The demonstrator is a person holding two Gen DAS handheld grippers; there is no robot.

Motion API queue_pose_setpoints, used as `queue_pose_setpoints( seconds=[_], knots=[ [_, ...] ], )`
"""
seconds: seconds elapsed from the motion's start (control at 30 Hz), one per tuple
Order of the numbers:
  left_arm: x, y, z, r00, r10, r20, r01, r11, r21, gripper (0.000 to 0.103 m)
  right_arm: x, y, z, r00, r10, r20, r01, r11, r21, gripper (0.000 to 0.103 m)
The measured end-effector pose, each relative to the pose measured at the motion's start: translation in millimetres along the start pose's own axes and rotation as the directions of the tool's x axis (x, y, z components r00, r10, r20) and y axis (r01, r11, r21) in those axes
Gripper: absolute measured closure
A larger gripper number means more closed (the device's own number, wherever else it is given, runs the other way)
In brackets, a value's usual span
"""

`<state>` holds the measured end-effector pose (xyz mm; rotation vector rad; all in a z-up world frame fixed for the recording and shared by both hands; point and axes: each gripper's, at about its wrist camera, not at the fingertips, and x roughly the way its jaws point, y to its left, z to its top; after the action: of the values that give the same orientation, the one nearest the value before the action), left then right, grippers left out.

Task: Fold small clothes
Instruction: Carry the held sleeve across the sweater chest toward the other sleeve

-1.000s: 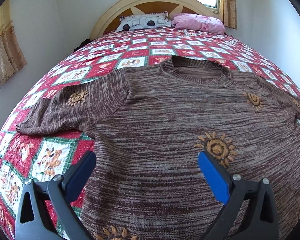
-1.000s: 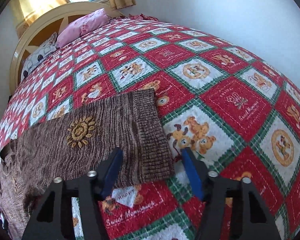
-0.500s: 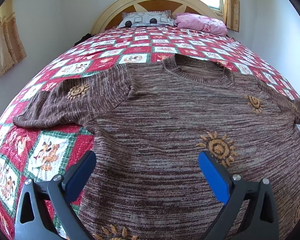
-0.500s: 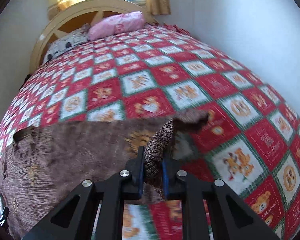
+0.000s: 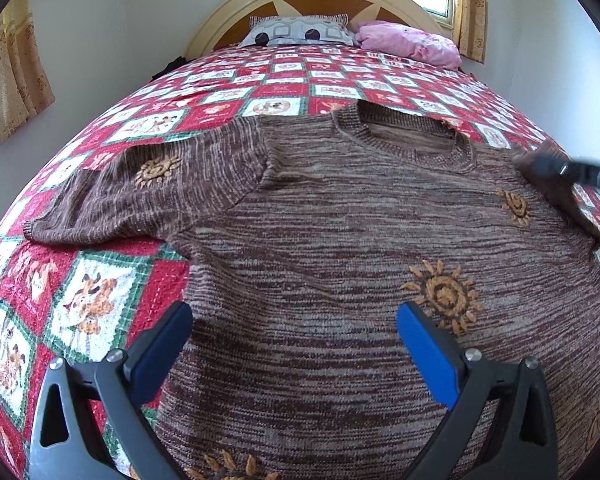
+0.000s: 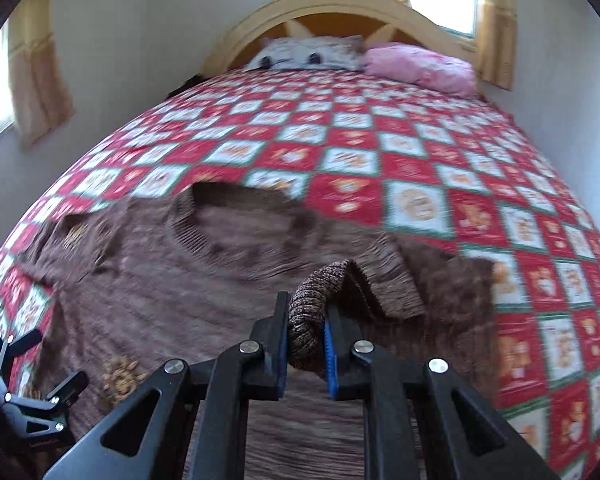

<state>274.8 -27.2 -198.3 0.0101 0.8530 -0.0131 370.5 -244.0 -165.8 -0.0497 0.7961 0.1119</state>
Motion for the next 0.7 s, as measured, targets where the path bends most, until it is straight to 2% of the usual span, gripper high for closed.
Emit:
queue_pose_setpoints(
  seconds=[0.03,0.07,0.1,0.13,0.2,0.3,0.4,0.5,0.6,0.7],
  knots=[
    [0,0,0,1.0,-0.002,-0.002,0.002,1.0,0.0,0.0,3,3,-4,1.0,0.018,-0.014,-0.018,1.0,-0.006,0.074],
    [1,-1,0,1.0,0.002,-0.005,-0.002,1.0,0.003,0.0,5,4,-8,0.998,0.047,-0.029,-0.047,0.999,-0.003,0.045],
    [2,-1,0,1.0,0.004,-0.007,-0.004,1.0,0.007,0.0,4,2,-12,0.997,0.077,-0.032,-0.076,0.997,0.01,0.032],
    [2,-1,0,1.0,0.006,-0.01,-0.006,1.0,0.011,0.0,-2,-5,-18,0.993,0.121,-0.016,-0.12,0.992,0.038,0.029],
    [5,-4,0,1.0,0.005,-0.028,-0.004,1.0,0.031,0.0,-18,-24,-29,0.987,0.161,0.013,-0.161,0.982,0.101,0.029],
    [8,-13,2,0.997,-0.005,-0.079,0.012,0.996,0.088,0.0,-46,-64,-53,0.988,0.132,0.082,-0.146,0.969,0.197,0.029],
    [-3,-26,9,0.997,0.0,-0.077,0.012,0.988,0.152,0.0,-72,-115,-78,0.988,0.023,0.156,-0.071,0.948,0.311,0.029],
    [-24,-50,24,0.998,-0.052,-0.036,0.058,0.978,0.201,0.0,-91,-158,-107,0.978,-0.049,0.201,-0.045,0.899,0.435,0.029],
    [-34,-84,40,0.998,-0.064,-0.016,0.066,0.959,0.274,0.0,-94,-183,-132,0.973,-0.056,0.225,-0.069,0.857,0.511,0.029],
    [-32,-115,51,0.998,-0.058,-0.04,0.067,0.945,0.319,0.0,-94,-189,-147,0.959,-0.007,0.284,-0.153,0.828,0.539,0.028]
  ],
)
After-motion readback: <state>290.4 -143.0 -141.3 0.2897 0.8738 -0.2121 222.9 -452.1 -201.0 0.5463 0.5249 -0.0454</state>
